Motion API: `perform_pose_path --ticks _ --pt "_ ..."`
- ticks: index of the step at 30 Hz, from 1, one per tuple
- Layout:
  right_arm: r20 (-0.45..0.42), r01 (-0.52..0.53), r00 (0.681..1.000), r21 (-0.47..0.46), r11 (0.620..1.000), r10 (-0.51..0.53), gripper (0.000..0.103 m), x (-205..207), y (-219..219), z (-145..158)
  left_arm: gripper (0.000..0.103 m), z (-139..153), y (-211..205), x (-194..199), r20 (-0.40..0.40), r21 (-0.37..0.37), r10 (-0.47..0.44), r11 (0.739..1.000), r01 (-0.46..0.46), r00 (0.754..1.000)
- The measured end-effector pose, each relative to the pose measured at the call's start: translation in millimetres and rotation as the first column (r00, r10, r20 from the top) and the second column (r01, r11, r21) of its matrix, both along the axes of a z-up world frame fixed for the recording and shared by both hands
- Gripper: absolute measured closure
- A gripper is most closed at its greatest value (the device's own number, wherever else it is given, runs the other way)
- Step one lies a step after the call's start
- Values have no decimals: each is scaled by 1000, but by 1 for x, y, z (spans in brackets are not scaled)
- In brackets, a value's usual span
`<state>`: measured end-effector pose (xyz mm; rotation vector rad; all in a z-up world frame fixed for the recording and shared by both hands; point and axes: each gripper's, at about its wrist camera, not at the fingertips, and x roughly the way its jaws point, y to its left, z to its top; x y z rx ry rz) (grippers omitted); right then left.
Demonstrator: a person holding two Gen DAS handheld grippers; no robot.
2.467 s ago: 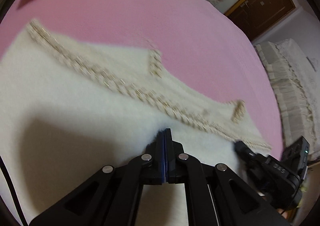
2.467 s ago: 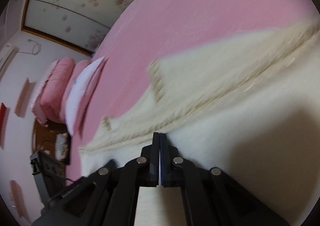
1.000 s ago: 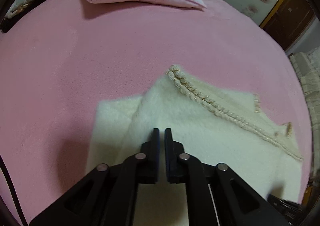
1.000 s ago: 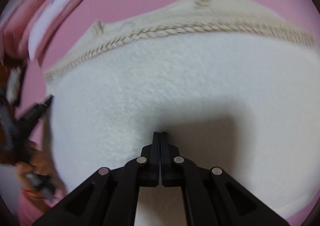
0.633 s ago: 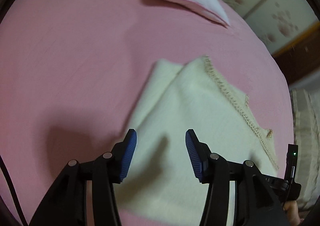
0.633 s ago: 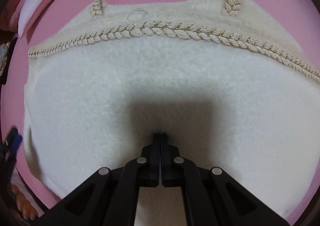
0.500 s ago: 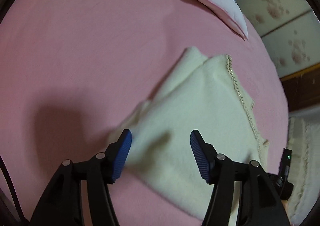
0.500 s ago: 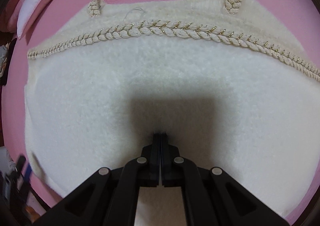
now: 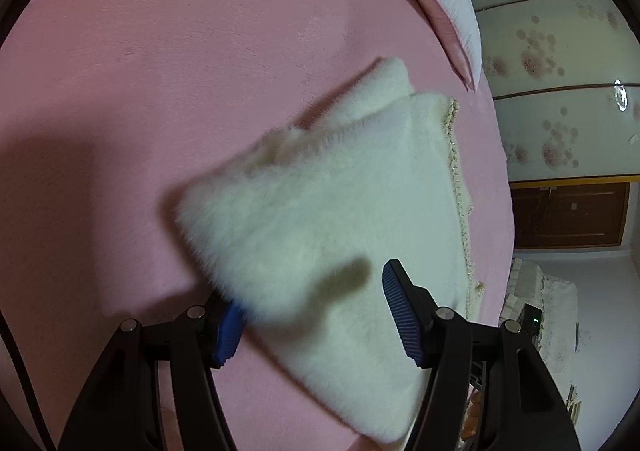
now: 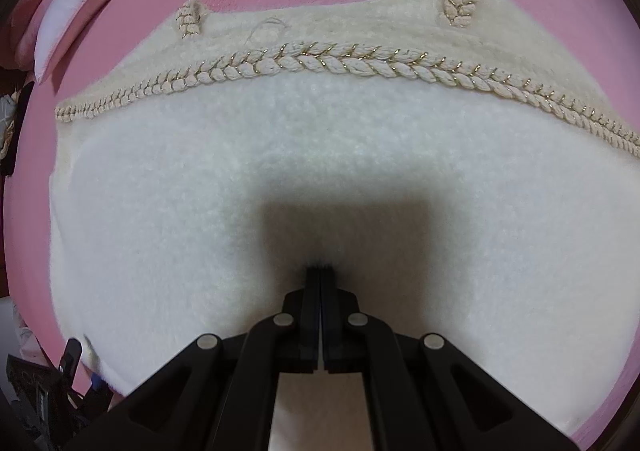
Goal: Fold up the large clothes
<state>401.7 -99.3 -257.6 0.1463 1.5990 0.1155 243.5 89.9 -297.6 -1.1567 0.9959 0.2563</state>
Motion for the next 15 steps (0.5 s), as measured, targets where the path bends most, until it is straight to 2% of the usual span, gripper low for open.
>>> perform_pose_path --ticks 3,6,9,11,13,15 --pt "8 9 1000 2 1000 -9 103 -2 -2 0 43 2 -1 8 9 8 -13 1000 13 1000" --pt "11 25 1000 7 1000 -25 103 -5 -4 1 51 1 -2 18 -6 42 -45 998 46 999" --pt "14 48 999 13 999 -48 103 -6 -7 1 61 4 -1 19 -17 60 -63 996 64 998" --pt "21 73 997 13 997 -73 103 -8 -9 1 78 11 -1 16 -9 89 -81 993 82 997" --pt "36 102 994 16 995 -102 103 -12 -11 2 84 24 -3 14 23 140 -124 983 119 992" --pt "50 129 990 22 991 -130 103 -14 -15 1 85 39 -9 14 45 190 -171 969 160 984"
